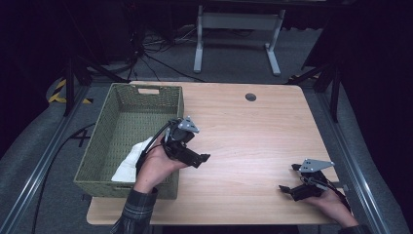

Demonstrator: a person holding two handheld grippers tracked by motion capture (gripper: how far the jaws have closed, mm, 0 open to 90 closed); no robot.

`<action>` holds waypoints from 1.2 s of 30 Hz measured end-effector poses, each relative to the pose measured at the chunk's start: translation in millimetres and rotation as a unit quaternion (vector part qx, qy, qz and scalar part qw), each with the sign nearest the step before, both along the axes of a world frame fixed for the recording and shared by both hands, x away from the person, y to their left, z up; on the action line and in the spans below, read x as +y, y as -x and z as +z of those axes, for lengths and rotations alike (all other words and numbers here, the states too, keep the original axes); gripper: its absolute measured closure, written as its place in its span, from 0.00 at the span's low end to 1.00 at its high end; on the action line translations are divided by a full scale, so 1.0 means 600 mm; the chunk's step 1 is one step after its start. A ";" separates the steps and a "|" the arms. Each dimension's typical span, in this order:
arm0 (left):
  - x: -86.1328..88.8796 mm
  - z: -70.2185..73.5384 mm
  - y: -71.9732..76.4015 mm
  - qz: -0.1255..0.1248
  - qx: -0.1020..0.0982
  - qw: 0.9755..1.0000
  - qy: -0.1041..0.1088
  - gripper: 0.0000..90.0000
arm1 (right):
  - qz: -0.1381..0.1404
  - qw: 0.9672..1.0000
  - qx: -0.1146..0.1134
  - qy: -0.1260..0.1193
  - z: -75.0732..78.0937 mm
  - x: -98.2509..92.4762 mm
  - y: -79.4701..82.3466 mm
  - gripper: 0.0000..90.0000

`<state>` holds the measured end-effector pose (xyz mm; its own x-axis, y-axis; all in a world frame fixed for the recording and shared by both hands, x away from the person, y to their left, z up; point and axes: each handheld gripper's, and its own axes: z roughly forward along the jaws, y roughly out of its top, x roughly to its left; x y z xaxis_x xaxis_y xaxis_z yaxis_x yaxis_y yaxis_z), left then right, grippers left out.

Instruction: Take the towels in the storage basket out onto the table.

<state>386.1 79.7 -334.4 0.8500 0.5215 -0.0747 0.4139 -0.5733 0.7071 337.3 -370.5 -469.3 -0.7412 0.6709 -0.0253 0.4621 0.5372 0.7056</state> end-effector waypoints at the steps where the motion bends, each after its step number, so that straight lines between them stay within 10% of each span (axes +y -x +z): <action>1: 0.003 0.000 0.000 0.004 -0.001 1.000 0.001 0.08 | 0.000 1.000 0.000 0.000 0.000 0.000 0.000 0.00; 19: 0.068 0.001 -0.004 0.061 -0.007 0.998 -0.017 0.08 | 0.000 1.000 0.000 -0.001 0.000 0.000 0.000 0.00; 36: 0.156 -0.010 -0.010 0.141 -0.012 0.990 -0.019 0.09 | 0.000 1.000 0.000 -0.001 0.000 0.000 0.000 0.00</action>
<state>392.3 173.2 -340.3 0.6719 0.7400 -0.0308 0.5439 -0.4648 0.6987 337.1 -370.7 -469.4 -0.7413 0.6707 -0.0242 0.4620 0.5362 0.7064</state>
